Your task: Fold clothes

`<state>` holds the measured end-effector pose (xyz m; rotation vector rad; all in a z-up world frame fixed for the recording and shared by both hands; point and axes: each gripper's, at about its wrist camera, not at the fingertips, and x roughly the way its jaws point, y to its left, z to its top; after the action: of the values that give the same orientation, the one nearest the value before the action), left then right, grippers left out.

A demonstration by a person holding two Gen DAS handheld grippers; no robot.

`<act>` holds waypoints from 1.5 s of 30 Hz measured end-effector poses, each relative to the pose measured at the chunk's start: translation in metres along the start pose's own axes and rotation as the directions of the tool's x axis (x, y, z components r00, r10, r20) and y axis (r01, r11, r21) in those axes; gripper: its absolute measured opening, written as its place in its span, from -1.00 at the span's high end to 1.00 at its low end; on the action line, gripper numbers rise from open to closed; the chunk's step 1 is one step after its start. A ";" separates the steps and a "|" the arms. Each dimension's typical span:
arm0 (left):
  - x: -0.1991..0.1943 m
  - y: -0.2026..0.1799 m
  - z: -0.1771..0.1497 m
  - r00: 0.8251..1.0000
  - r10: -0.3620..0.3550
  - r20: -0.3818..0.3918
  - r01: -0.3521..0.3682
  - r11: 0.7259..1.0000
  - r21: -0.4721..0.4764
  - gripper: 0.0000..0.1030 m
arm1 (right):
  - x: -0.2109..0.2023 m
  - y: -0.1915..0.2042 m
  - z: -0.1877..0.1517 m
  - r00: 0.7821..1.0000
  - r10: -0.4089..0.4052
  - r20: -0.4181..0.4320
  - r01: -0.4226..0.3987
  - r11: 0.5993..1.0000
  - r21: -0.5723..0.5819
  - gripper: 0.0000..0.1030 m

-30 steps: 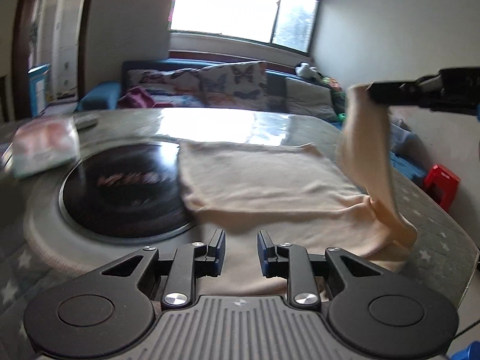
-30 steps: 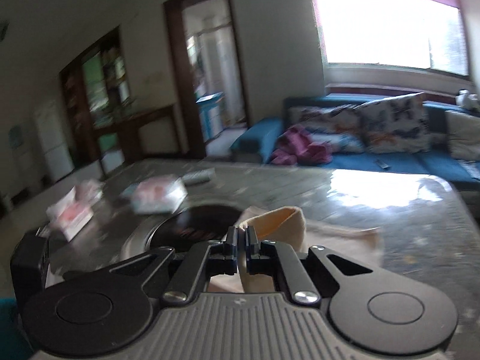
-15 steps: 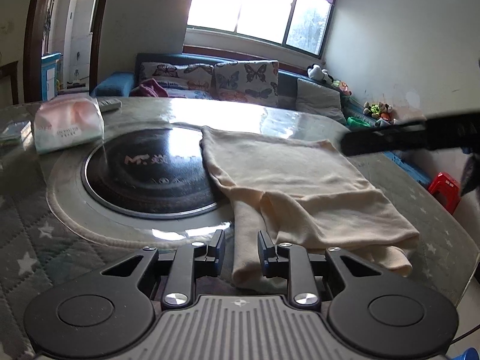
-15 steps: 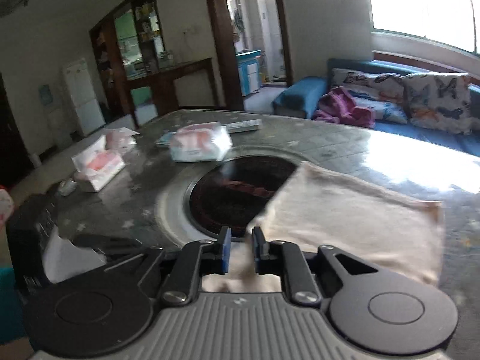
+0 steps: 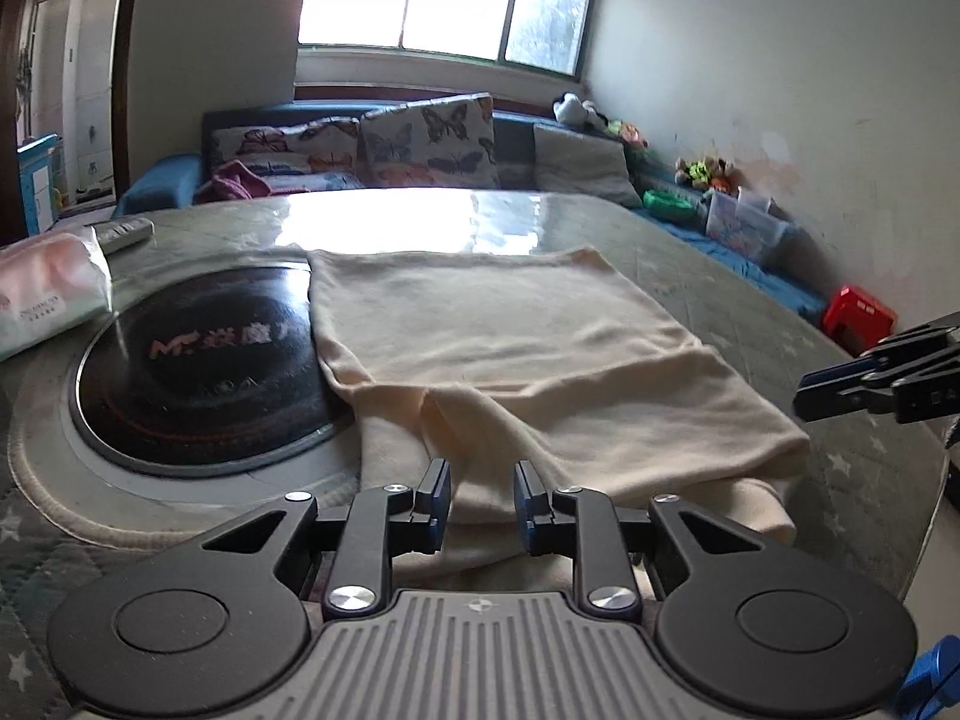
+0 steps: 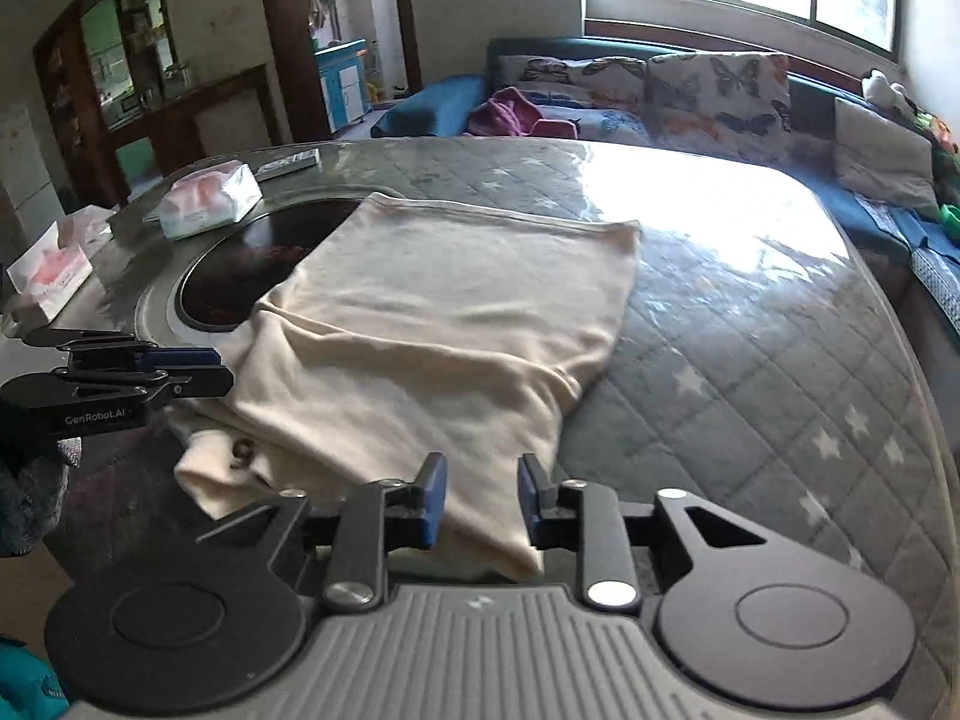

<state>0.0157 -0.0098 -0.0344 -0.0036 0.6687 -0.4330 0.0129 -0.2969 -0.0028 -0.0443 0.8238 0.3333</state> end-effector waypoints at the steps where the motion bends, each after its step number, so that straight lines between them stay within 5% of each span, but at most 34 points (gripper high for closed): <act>1: 0.002 0.000 -0.001 1.000 0.002 -0.007 -0.002 1.000 -0.003 0.52 | -0.001 -0.002 -0.002 1.000 -0.003 0.002 0.003 1.000 0.002 0.35; 8: -0.008 0.004 -0.004 0.999 0.036 0.030 -0.035 0.999 -0.035 0.97 | 0.005 -0.003 -0.008 1.000 0.009 0.004 -0.009 1.000 0.002 0.33; 16: -0.029 0.010 -0.004 0.988 0.131 0.083 -0.127 0.990 -0.055 1.00 | 0.011 0.007 -0.008 1.000 0.012 0.028 -0.010 0.998 -0.054 0.27; 29: 0.011 -0.028 0.025 0.999 0.001 0.044 -0.001 1.000 0.006 0.95 | 0.023 0.016 0.006 0.995 0.061 0.074 -0.056 0.996 -0.070 0.27; 35: 0.034 -0.018 0.019 0.998 0.064 -0.029 -0.064 0.998 0.004 0.91 | 0.035 0.017 0.006 0.996 0.068 0.051 -0.064 0.995 -0.080 0.27; 45: 0.029 -0.011 0.031 0.999 0.043 0.007 -0.043 0.999 -0.002 0.90 | 0.041 0.010 0.021 0.994 0.063 0.086 -0.056 0.996 -0.074 0.28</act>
<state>0.0502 -0.0353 -0.0256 0.0080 0.6612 -0.3908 0.0506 -0.2725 -0.0170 -0.0714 0.7262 0.4180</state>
